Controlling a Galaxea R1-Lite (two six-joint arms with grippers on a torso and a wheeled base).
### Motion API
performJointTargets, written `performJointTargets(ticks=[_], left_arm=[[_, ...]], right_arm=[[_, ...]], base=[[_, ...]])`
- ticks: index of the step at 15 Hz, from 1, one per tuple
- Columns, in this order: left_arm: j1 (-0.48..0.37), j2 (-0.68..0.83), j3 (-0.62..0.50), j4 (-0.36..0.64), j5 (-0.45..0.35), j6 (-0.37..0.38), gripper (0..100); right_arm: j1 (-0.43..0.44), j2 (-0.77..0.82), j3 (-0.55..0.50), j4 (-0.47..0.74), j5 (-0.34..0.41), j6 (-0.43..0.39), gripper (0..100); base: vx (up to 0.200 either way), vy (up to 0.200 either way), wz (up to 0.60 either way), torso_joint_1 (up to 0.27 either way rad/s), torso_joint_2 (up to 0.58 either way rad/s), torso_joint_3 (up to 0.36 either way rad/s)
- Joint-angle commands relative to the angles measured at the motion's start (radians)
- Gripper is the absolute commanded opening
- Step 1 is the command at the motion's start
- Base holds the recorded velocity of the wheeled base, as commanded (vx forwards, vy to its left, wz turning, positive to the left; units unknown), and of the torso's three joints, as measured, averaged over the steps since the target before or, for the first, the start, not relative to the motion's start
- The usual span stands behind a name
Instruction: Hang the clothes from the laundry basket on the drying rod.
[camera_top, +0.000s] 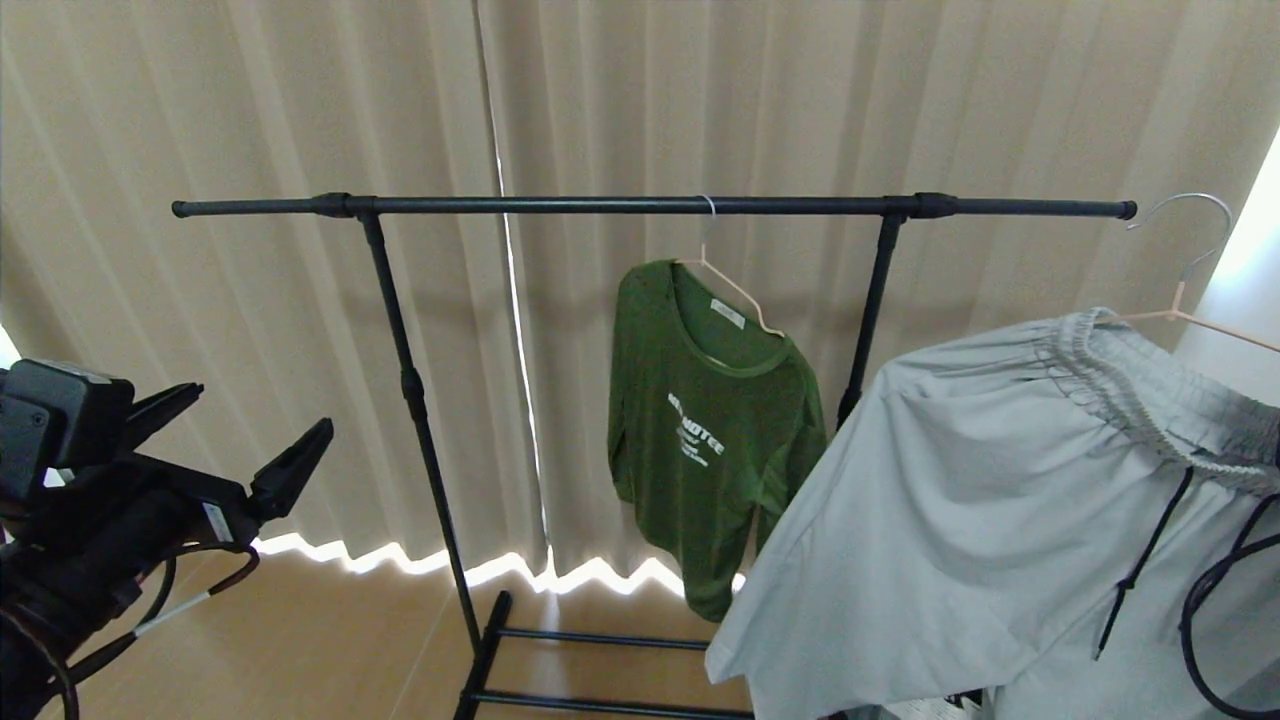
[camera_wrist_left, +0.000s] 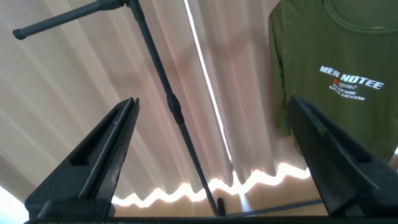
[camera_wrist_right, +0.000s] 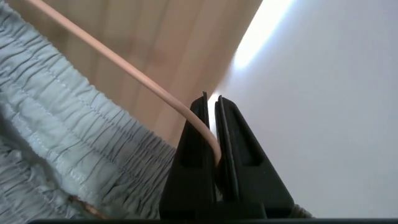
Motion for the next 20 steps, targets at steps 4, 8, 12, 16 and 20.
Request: performJointTargets(ticks=[4,8,12,16,20], left_arm=[[-0.007,0.006,0.004,-0.002,-0.002,0.003,100],[-0.026,0.007,0.007,-0.002,-0.003,0.004,100],[-0.038,0.006,0.021,-0.002,-0.003,0.012,100],[-0.040,0.004,0.046,-0.003,-0.003,0.009,100],[-0.038,0.016,0.046,-0.002,-0.003,0.012,100]], right_arm=[[0.034,0.009,0.006,0.001,0.000,-0.001,0],[0.034,0.009,0.008,0.001,0.000,-0.001,0],[0.034,0.009,0.009,0.001,-0.001,-0.001,0],[0.062,-0.002,0.028,0.001,0.002,0.006,0],[0.232,0.000,0.009,0.014,-0.012,-0.003,0]], base=[[0.200,0.000,0.00,-0.002,0.00,0.005],[0.200,0.000,0.00,0.024,0.00,0.002],[0.100,0.000,0.00,0.000,0.00,0.001],[0.000,0.000,0.00,0.000,0.00,0.000],[0.000,0.000,0.00,0.000,0.00,0.000]])
